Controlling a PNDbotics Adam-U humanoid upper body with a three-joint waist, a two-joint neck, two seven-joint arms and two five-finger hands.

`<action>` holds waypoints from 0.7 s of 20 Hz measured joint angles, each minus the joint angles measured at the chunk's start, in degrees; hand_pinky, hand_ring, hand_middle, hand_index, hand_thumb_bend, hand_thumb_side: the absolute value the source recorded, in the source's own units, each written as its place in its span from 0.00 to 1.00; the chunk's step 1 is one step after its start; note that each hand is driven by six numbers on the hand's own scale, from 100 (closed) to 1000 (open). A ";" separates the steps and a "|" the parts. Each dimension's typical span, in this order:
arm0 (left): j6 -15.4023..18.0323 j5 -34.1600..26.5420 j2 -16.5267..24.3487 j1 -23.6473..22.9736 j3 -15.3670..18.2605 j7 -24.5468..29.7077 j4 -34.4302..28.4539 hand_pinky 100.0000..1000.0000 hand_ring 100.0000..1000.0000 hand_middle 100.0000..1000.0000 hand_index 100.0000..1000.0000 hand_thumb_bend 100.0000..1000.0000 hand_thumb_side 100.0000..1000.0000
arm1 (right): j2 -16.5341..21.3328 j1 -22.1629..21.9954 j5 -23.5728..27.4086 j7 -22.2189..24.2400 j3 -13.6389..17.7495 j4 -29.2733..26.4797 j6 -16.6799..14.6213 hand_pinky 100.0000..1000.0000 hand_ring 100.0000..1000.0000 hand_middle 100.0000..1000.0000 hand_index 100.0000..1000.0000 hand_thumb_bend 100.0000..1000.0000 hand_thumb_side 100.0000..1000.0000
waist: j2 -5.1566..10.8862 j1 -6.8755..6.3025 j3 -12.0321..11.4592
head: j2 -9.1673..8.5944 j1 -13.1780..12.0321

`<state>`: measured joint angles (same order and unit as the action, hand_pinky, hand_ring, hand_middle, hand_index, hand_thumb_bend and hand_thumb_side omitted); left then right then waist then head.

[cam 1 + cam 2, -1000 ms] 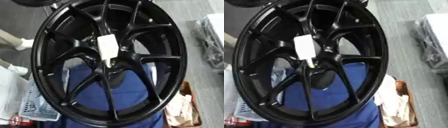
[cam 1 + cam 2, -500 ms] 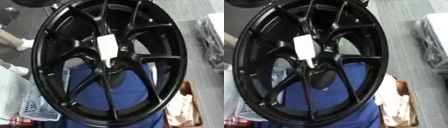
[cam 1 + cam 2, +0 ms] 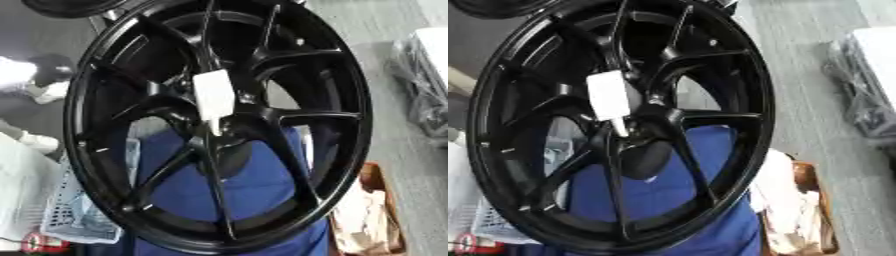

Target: Pull the pin out of the wheel hub.

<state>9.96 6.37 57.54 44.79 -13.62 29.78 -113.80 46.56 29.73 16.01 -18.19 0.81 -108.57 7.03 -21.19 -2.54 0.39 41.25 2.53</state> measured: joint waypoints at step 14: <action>-0.24 -3.80 -2.58 7.96 -5.52 11.94 -0.15 0.82 0.75 0.68 0.74 0.34 0.23 | -0.42 0.75 0.03 0.77 -0.95 0.38 0.20 0.74 0.74 0.76 0.83 0.08 0.37 | 0.36 -0.99 1.41 | 0.00 -0.34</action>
<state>9.72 2.58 54.96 52.75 -19.13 41.72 -113.95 46.14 30.49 16.04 -17.42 -0.14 -108.20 7.23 -20.83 -3.53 1.79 41.24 2.19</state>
